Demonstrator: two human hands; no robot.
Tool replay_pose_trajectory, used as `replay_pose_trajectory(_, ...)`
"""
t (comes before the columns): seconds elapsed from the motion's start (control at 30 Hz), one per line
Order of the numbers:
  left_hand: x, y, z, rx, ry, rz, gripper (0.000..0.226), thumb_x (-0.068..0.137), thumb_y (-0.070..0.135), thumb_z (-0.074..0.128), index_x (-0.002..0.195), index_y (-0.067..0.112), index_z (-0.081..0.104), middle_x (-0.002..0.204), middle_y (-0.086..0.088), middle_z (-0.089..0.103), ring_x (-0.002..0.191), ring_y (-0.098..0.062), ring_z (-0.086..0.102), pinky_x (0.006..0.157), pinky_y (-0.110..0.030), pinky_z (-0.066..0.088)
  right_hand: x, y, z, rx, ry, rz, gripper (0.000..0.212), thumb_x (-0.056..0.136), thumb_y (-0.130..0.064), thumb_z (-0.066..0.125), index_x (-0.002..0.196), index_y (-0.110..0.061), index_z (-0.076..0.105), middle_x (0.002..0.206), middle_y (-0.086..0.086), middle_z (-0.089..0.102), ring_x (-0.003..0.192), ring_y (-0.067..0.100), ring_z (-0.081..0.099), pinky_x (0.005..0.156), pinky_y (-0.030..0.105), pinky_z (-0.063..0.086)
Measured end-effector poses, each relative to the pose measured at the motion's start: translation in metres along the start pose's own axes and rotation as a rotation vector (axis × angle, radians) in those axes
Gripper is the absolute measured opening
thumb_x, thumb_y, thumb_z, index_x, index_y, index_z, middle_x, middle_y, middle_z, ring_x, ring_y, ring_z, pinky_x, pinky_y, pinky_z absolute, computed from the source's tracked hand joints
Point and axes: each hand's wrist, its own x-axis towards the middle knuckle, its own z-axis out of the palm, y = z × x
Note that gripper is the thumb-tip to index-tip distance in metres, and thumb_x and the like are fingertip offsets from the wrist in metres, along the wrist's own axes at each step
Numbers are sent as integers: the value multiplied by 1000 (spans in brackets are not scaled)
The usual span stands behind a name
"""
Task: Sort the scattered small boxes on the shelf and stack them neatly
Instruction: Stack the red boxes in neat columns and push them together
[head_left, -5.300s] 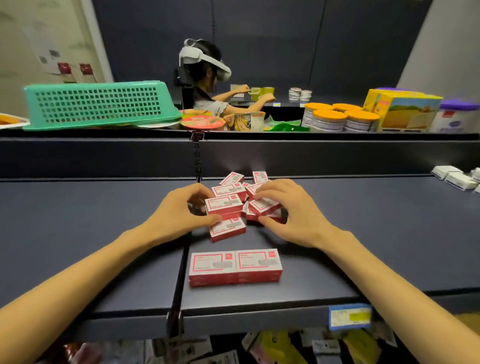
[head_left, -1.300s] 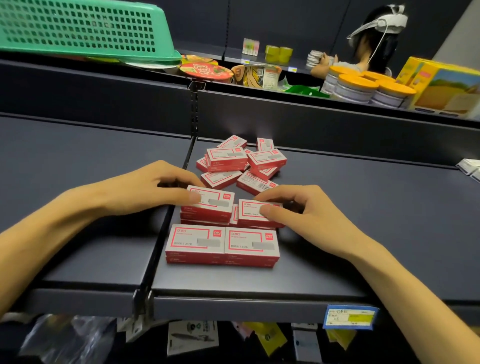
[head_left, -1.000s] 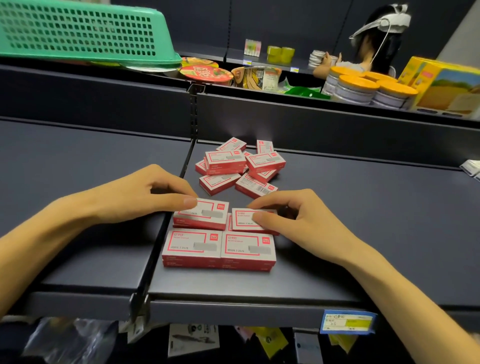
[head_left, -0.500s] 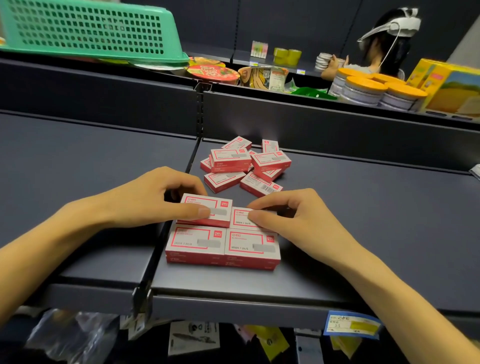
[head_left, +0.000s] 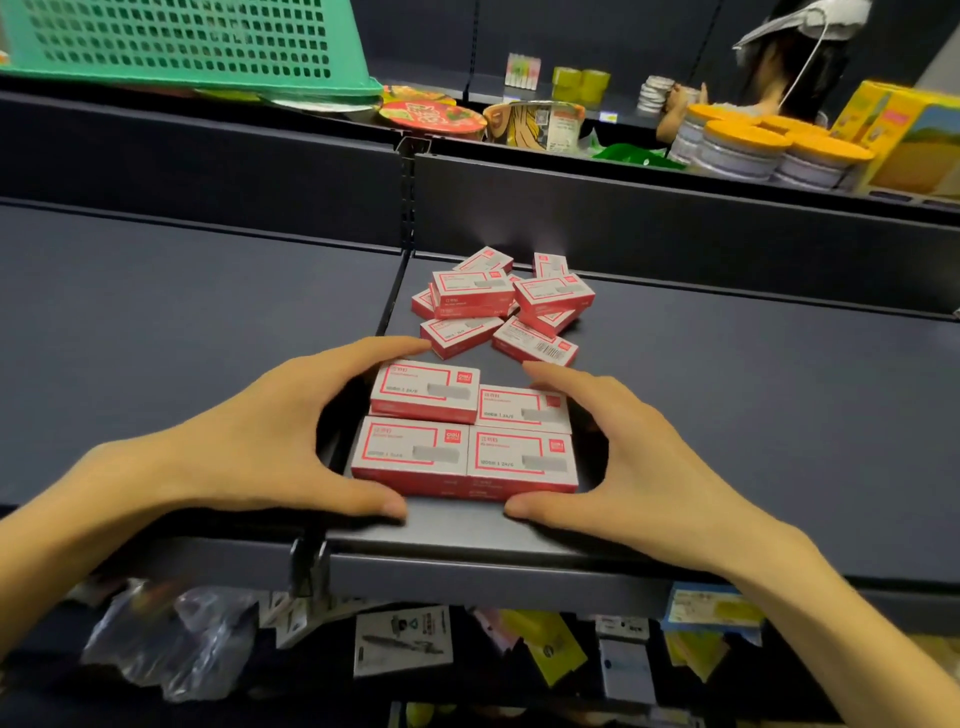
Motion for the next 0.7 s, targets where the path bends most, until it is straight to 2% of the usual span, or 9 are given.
replay_pose_trajectory(0.13, -2, 1, 2, 45, 65, 23, 106, 60, 45, 92, 149, 40, 35, 133, 27, 58, 124, 2, 57, 104, -18, 46, 1, 0, 3, 17, 30, -12, 95, 62, -67, 79, 145, -48, 35, 127, -37, 41, 124, -12, 41, 100, 14, 41)
replay_pose_trajectory(0.33, -3, 1, 2, 16, 57, 36, 104, 61, 45, 92, 148, 42, 35, 130, 26, 59, 123, -1, 58, 103, -21, 48, 2, -3, 3, 67, 13, 9, 97, 59, -66, 79, 144, -49, 35, 128, -34, 43, 123, -10, 43, 105, 25, 45)
replay_pose_trajectory(0.43, -1, 1, 2, 20, 57, 49, 107, 62, 46, 91, 150, 43, 30, 128, 25, 60, 122, -2, 60, 103, -23, 49, 3, -6, -1, 33, -24, 27, 99, 59, -68, 78, 145, -52, 31, 131, -32, 42, 124, -8, 44, 105, 27, 46)
replay_pose_trajectory(0.53, 0, 0, 2, 14, 65, 59, 116, 62, 45, 91, 154, 41, 21, 126, 24, 60, 120, -3, 61, 103, -23, 48, 7, -15, -10, -35, -97, 38, 101, 60, -78, 72, 146, -56, 25, 137, -33, 39, 127, -6, 42, 105, 23, 40)
replay_pose_trajectory(0.6, 0, 0, 2, 10, 60, 57, 122, 61, 48, 91, 155, 45, 14, 127, 27, 58, 120, -1, 60, 103, -20, 47, 13, -27, -11, -29, -50, 1, 90, 65, -84, 62, 144, -52, 33, 140, -35, 39, 129, -8, 40, 105, 21, 38)
replay_pose_trajectory(0.7, -1, -1, 2, -16, 56, 47, 126, 59, 51, 91, 155, 47, 9, 128, 28, 57, 120, 0, 60, 100, -14, 47, 30, -44, -4, -4, 69, -93, 66, 78, -68, 66, 137, -41, 51, 134, -30, 51, 123, -10, 46, 98, 11, 40)
